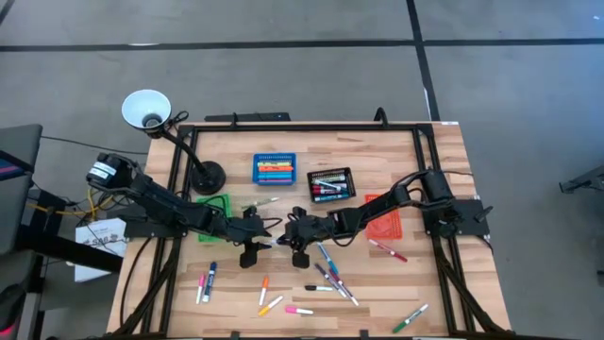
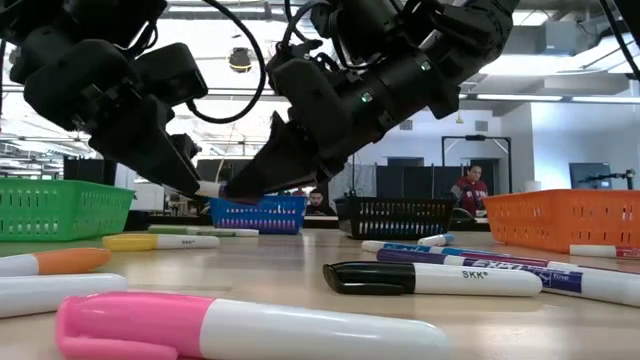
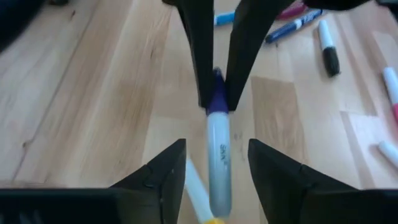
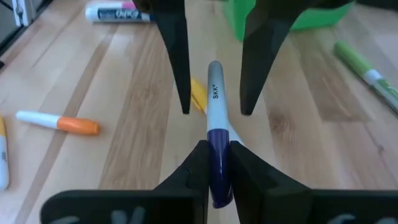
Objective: Pick & Place Markers
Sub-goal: Put the violet highlighter pen into the green basket
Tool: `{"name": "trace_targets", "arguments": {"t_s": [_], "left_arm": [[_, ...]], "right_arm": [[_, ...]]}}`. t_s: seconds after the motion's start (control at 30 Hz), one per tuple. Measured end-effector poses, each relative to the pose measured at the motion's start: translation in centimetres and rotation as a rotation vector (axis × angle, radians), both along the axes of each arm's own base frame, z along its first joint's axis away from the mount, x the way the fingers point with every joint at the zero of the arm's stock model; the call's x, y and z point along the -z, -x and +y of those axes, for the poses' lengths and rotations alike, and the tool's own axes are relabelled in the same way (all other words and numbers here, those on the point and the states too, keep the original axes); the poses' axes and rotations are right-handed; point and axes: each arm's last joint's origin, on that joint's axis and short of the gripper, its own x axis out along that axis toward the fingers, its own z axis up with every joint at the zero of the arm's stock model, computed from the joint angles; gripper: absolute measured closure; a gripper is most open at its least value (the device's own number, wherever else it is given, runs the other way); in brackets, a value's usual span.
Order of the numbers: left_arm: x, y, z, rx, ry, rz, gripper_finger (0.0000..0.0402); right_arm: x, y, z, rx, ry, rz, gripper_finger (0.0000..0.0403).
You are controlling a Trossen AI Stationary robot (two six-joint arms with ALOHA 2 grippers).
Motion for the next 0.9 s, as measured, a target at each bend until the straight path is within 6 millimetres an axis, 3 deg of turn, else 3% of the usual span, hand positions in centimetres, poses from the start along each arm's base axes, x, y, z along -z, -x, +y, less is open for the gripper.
{"name": "trace_targets", "arguments": {"t_s": [0.2, 0.4, 0.53, 0.9], "left_arm": [[0.07, -0.12, -0.02, -0.002, -0.006, -0.008, 0.0268], [0.03, -0.15, 0.01, -0.010, -0.014, -0.015, 0.0325], [0.03, -0.15, 0.01, -0.010, -0.014, -0.015, 0.0365], [0.06, 0.08, 0.06, -0.031, 0.015, 0.012, 0.0344]], "right_arm": [[-0.06, -0.02, 0.01, 0.000, -0.001, -0.005, 0.0355], [-0.08, -0.03, -0.01, 0.003, -0.003, -0.005, 0.0353], [-0.09, -0.03, -0.05, 0.026, -0.005, -0.006, 0.0332], [0.51, 0.43, -0.07, 0.065, 0.003, 0.072, 0.0206]]}}
